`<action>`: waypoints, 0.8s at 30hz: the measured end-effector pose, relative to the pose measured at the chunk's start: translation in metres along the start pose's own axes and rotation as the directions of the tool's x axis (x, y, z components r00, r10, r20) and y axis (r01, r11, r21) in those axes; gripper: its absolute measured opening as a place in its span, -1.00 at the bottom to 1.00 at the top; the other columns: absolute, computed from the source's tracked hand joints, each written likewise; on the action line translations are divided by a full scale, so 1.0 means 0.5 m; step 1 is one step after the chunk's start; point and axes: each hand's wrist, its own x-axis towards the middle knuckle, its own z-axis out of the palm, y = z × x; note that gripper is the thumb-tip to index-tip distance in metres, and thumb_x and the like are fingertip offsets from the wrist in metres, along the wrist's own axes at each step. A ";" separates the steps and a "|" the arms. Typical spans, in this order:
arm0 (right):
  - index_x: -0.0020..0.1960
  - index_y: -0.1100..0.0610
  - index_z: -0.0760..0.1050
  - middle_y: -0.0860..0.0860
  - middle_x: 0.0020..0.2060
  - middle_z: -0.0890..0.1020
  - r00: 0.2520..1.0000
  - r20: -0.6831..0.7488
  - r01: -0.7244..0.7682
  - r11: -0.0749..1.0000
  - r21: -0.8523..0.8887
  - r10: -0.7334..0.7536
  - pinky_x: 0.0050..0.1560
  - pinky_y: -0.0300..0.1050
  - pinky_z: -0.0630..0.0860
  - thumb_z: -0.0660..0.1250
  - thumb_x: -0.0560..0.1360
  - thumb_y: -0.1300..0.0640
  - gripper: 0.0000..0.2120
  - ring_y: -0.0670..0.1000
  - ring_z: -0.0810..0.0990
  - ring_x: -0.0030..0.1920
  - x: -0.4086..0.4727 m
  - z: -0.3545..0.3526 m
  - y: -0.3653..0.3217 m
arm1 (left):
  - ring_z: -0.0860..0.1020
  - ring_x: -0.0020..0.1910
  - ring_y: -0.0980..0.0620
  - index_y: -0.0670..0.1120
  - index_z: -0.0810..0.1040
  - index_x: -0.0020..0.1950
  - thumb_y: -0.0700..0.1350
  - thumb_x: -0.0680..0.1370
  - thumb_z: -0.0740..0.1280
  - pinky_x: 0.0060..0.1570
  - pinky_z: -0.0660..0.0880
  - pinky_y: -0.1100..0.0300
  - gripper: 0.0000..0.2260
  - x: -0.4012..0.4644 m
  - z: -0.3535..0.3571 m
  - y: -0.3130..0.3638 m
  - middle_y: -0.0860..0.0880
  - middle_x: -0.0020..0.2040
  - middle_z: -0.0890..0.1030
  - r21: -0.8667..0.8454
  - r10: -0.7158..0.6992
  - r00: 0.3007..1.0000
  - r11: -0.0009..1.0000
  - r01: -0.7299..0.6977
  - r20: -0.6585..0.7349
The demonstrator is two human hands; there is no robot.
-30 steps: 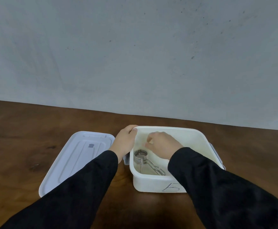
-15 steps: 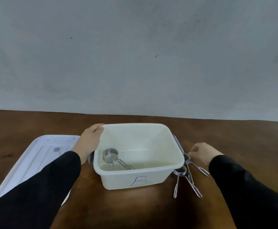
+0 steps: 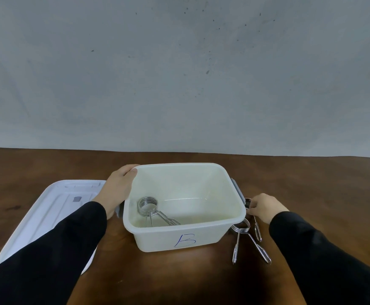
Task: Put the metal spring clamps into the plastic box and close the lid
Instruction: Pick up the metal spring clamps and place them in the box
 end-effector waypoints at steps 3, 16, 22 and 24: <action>0.01 0.15 0.66 0.09 -0.08 0.69 0.998 -0.063 0.012 0.999 0.033 -0.009 0.03 -0.08 0.62 0.37 0.56 0.07 -0.83 0.06 0.67 -0.06 -0.013 -0.031 0.006 | 0.57 0.02 0.07 0.07 0.58 0.22 -0.06 0.68 0.12 -0.19 0.45 0.19 -0.74 0.000 -0.001 0.000 0.08 0.10 0.63 0.006 -0.004 1.000 1.000 0.004 0.003; -0.22 0.15 0.66 0.12 -0.35 0.68 0.885 -0.273 0.446 0.855 0.265 -0.377 -0.22 -0.08 0.57 0.47 0.44 0.00 -0.79 0.15 0.65 -0.34 -0.219 -0.292 -0.264 | 0.54 0.16 0.00 -0.01 0.58 0.31 -0.07 0.69 0.12 0.02 0.46 0.16 -0.70 0.003 -0.003 -0.005 0.02 0.19 0.62 -0.004 -0.015 1.000 1.000 0.015 -0.005; -0.20 0.17 0.57 0.12 -0.21 0.69 0.970 0.044 0.238 0.971 0.011 -0.239 -0.05 0.01 0.65 0.43 0.39 -0.05 -0.74 0.18 0.68 -0.15 -0.102 -0.084 -0.336 | 0.54 0.15 0.02 0.01 0.59 0.25 -0.08 0.68 0.13 -0.09 0.44 0.27 -0.73 0.003 -0.006 -0.006 0.06 0.14 0.61 -0.013 0.011 1.000 1.000 -0.011 -0.007; -0.30 0.11 0.44 0.03 -0.31 0.59 0.978 0.054 0.209 0.966 -0.155 -0.203 -0.06 -0.05 0.53 0.34 0.41 -0.08 -0.72 0.15 0.59 -0.17 -0.079 -0.042 -0.332 | 0.54 0.14 0.03 -0.01 0.60 0.25 -0.08 0.68 0.13 -0.07 0.44 0.23 -0.72 0.004 -0.007 -0.007 0.05 0.15 0.62 0.000 0.024 1.000 1.000 -0.024 -0.007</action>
